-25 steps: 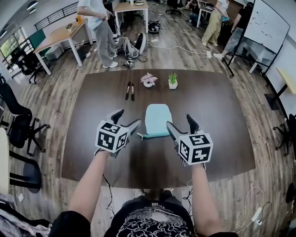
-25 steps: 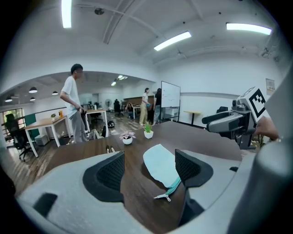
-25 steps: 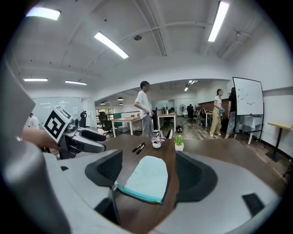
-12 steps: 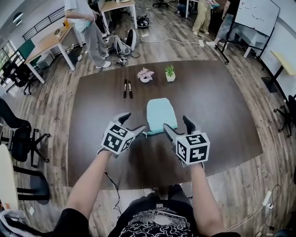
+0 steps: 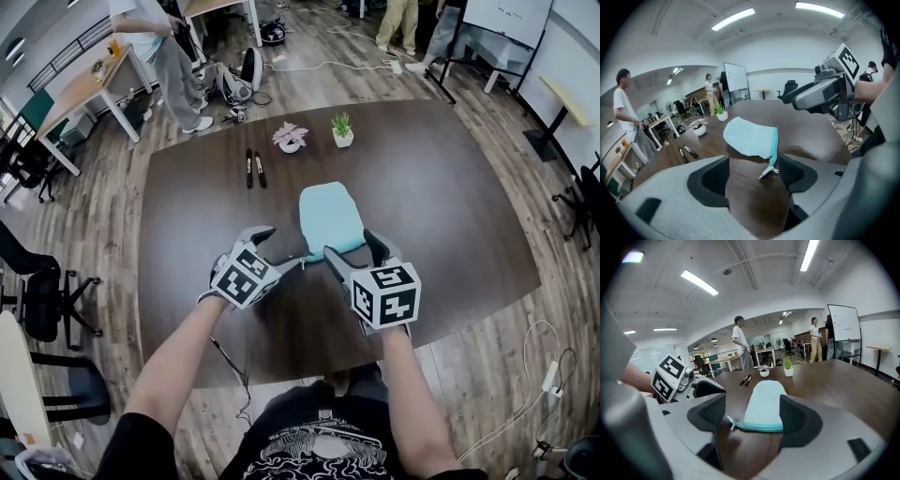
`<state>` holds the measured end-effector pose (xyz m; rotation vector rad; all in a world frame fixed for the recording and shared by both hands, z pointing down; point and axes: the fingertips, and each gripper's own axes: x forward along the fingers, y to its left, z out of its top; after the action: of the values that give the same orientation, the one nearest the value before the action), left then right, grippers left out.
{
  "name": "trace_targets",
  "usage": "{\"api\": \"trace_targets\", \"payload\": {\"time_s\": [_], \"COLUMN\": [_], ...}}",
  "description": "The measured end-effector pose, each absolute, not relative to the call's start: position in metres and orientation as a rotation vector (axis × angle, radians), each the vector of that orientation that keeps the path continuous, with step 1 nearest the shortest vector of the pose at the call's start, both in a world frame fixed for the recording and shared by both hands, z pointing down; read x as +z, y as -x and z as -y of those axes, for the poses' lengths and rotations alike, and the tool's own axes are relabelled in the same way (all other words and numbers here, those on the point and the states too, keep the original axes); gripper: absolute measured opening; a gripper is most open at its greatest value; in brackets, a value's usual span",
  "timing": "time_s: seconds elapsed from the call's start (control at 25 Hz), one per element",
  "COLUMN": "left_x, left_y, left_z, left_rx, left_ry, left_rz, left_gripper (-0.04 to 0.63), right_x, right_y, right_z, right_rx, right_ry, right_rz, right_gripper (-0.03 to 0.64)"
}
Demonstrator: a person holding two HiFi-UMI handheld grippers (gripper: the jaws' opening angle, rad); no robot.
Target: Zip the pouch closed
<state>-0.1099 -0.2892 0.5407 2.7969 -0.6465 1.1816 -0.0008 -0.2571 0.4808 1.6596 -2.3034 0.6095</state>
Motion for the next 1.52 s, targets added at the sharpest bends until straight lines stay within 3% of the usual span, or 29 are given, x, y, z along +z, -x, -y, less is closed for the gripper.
{"api": "trace_targets", "payload": {"time_s": [0.48, 0.64, 0.88, 1.52], "left_x": [0.585, 0.589, 0.601, 0.609], "left_y": [0.100, 0.100, 0.095, 0.092], "left_z": [0.282, 0.285, 0.275, 0.273], "left_rx": [1.329, 1.347, 1.399, 1.425], "left_ry": [-2.845, -2.879, -2.896, -2.923], "left_rz": [0.382, 0.343, 0.187, 0.141], "left_gripper": [0.318, 0.247, 0.235, 0.054], "right_x": [0.500, 0.502, 0.509, 0.520], "right_y": [-0.005, -0.001, -0.004, -0.007], "right_z": [0.248, 0.250, 0.250, 0.247], "right_rx": [0.646, 0.647, 0.657, 0.686], "right_ry": [-1.705, -1.707, -1.716, -1.715], "right_rz": [2.237, 2.236, 2.219, 2.188], "right_gripper": [0.356, 0.356, 0.356, 0.356]}}
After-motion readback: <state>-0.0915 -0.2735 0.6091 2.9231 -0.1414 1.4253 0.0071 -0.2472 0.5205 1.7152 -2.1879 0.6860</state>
